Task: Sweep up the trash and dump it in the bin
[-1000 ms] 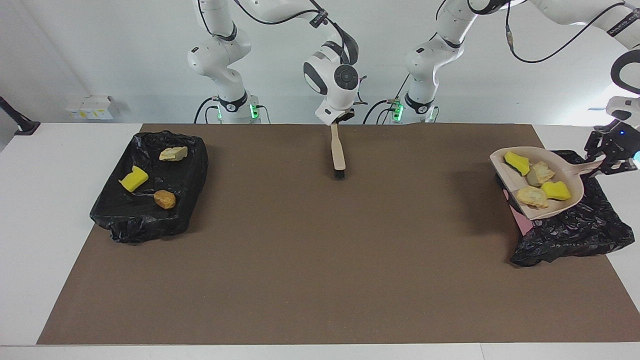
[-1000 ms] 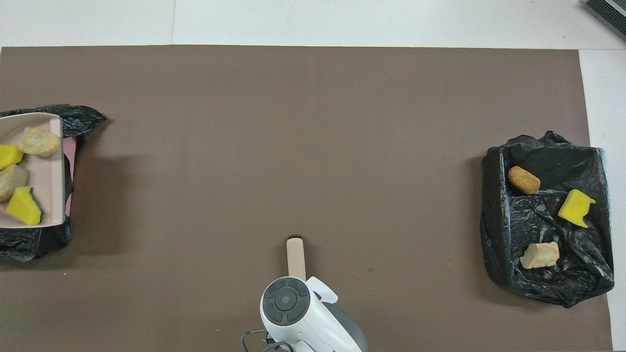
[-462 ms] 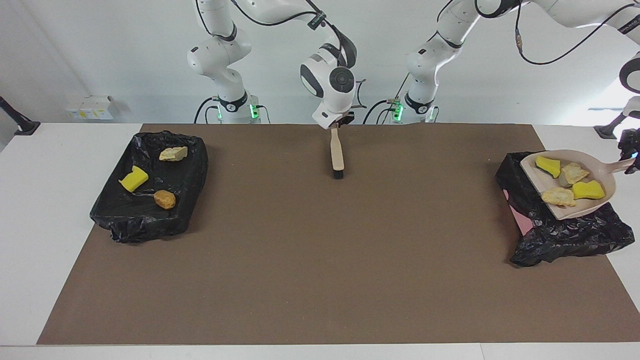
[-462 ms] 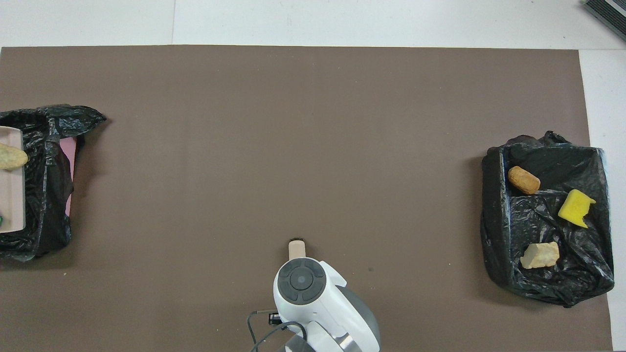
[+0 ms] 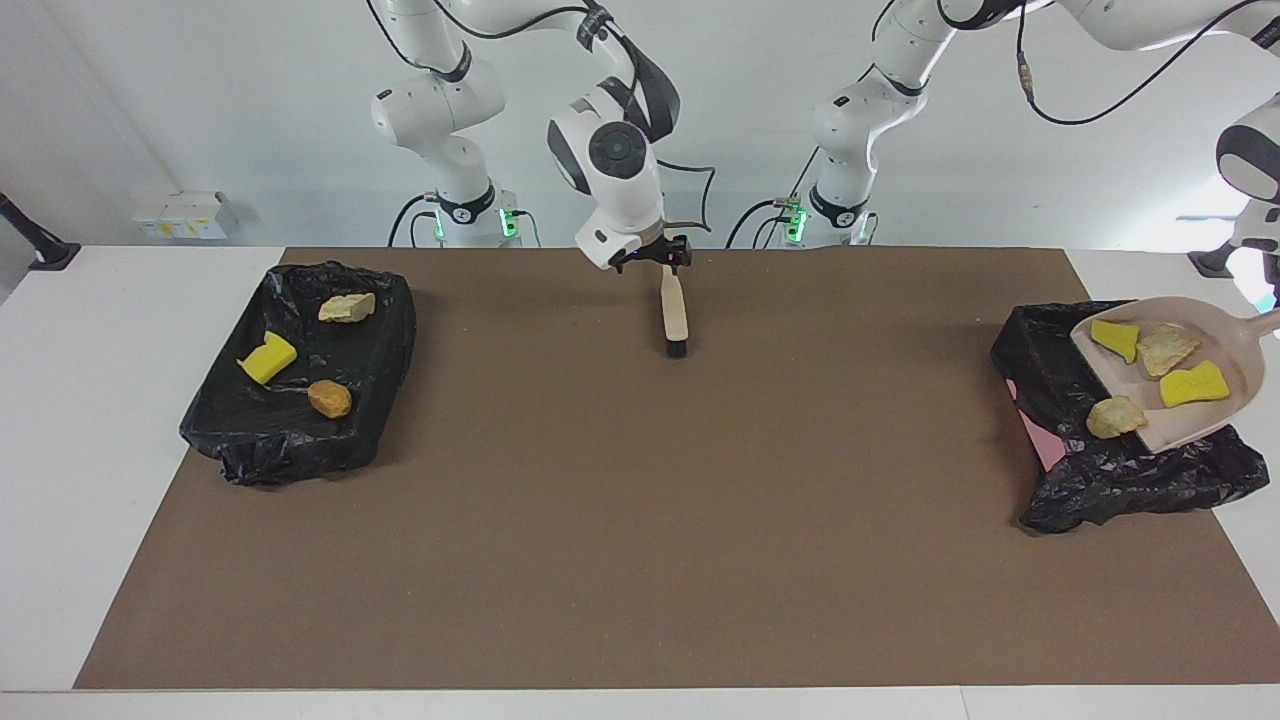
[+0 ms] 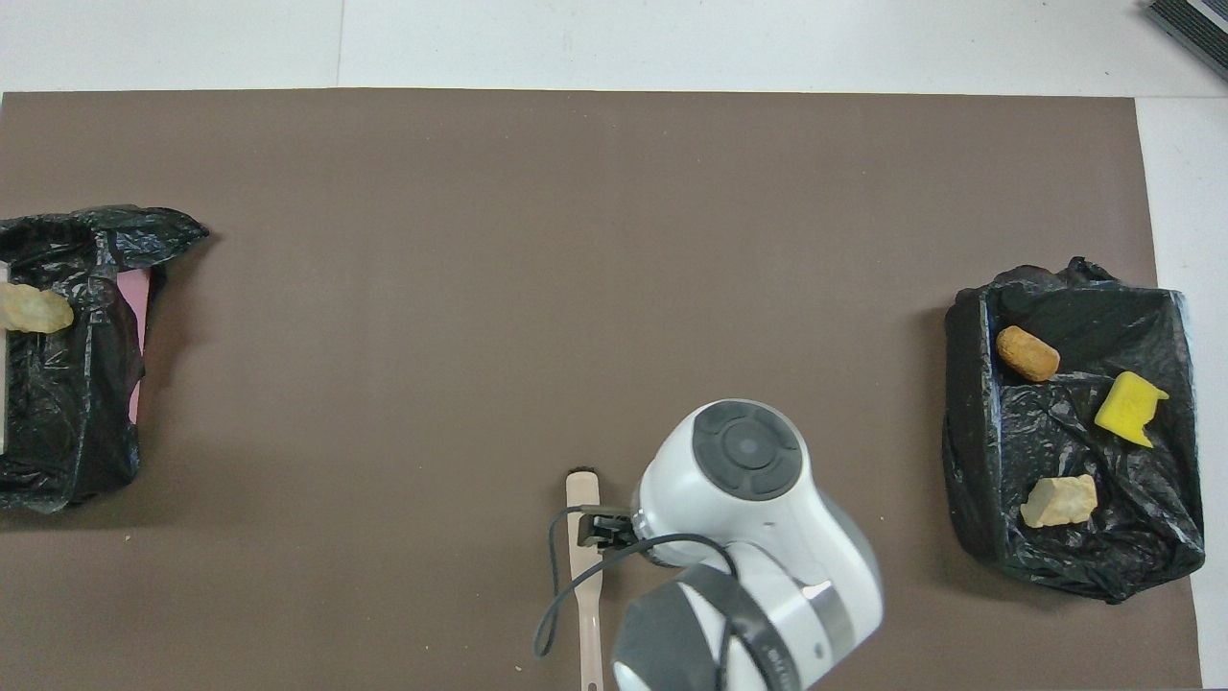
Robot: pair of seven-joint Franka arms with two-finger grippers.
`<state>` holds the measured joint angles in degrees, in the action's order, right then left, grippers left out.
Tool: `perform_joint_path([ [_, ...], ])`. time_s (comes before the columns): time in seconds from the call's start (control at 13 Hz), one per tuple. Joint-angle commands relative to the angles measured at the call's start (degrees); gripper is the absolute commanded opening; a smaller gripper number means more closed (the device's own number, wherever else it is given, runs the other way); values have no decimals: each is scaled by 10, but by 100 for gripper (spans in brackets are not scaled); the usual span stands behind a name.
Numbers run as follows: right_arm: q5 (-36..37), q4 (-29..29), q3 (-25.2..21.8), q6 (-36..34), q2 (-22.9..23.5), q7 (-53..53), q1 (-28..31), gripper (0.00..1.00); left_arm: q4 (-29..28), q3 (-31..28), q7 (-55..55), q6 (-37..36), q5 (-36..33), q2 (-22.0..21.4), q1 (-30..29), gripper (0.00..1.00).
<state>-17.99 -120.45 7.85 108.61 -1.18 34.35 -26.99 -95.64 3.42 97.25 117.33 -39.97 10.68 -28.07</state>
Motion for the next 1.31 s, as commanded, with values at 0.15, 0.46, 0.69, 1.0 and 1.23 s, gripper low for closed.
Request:
perform_joint_path([
  [0.15, 23, 64, 5, -95, -35, -154, 149, 100, -122, -7, -150, 5, -195, -90, 46, 0],
  [0.46, 136, 182, 7, -165, -27, -200, 189, 100, -132, -6, -181, 1, -286, -115, 52, 0],
  [0.69, 164, 265, 4, -213, -23, -197, 233, 100, -128, 0, -183, -37, -283, -133, 77, 0],
  [1.0, 235, 351, 4, -256, 8, -198, 265, 100, -119, 1, -282, -163, -219, -132, 159, 0],
  [1.23, 233, 409, 4, -288, 40, -193, 270, 100, -110, 1, -364, -220, -122, -128, 208, 0],
])
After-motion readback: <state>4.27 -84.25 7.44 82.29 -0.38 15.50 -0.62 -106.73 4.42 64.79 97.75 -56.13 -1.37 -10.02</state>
